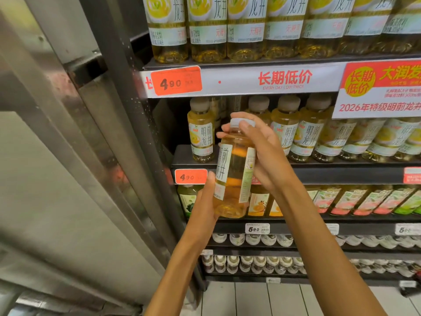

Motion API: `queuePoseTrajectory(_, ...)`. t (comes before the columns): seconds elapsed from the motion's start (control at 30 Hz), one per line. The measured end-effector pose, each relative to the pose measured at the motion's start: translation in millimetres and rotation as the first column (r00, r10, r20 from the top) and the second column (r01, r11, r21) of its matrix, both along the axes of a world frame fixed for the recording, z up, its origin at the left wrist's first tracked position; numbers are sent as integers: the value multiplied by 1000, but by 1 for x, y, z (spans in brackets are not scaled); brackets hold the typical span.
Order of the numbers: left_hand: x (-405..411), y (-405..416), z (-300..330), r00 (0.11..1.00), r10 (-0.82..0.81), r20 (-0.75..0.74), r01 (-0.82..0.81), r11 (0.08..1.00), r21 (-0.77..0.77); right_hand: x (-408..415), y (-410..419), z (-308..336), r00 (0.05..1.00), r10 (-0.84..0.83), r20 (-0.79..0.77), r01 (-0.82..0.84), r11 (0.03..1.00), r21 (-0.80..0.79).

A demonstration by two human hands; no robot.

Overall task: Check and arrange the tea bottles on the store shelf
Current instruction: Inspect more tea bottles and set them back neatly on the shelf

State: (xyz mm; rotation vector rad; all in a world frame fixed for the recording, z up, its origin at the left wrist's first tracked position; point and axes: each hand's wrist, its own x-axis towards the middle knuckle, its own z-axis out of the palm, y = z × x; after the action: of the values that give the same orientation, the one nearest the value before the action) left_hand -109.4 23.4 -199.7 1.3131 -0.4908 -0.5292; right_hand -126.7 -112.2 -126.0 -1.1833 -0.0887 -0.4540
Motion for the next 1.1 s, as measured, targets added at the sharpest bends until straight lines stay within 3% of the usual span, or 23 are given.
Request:
queuePoseTrajectory(0.07,-1,4,6,998,14,57,-17,999,44,-1,4,-1,998,-60,-30,61,998,26)
queuePoseTrajectory(0.23,-4,4,23,973,0,230,-32,990,137,-5,10,-5,981,-178,-76,172,982,-79)
queuePoseTrajectory(0.33,-4,7,20,994,-91,60,88,995,51,-5,8,-5,991,-97,-91,96,995,-13)
queuePoseTrajectory(0.4,-4,12,18,966,-227,-127,219,973,-77,-5,5,-3,994,29,-104,-15,991,132)
queuePoseTrajectory(0.47,-4,15,18,926,-317,-207,293,946,-137,-4,4,-3,987,111,-113,-85,973,216)
queuePoseTrajectory(0.63,-3,15,17,980,-175,-98,184,978,101,-1,-2,-3,977,-17,-211,27,999,44)
queuePoseTrajectory(0.77,-8,12,24,976,-201,-79,210,969,129,5,-3,-4,950,-108,-293,104,994,-28)
queuePoseTrajectory(0.83,-9,11,27,942,-242,-232,251,968,10,6,-4,-5,938,-63,-340,96,992,81)
queuePoseTrajectory(0.93,-11,12,37,769,-430,-473,306,898,-317,5,-6,-10,904,91,-418,30,961,274)
queuePoseTrajectory(1.0,-14,12,43,718,-496,-488,320,858,-401,4,-8,-15,866,134,-481,27,949,313)
queuePoseTrajectory(1.1,-17,10,48,709,-539,-455,339,826,-451,3,-8,-19,802,145,-580,51,950,308)
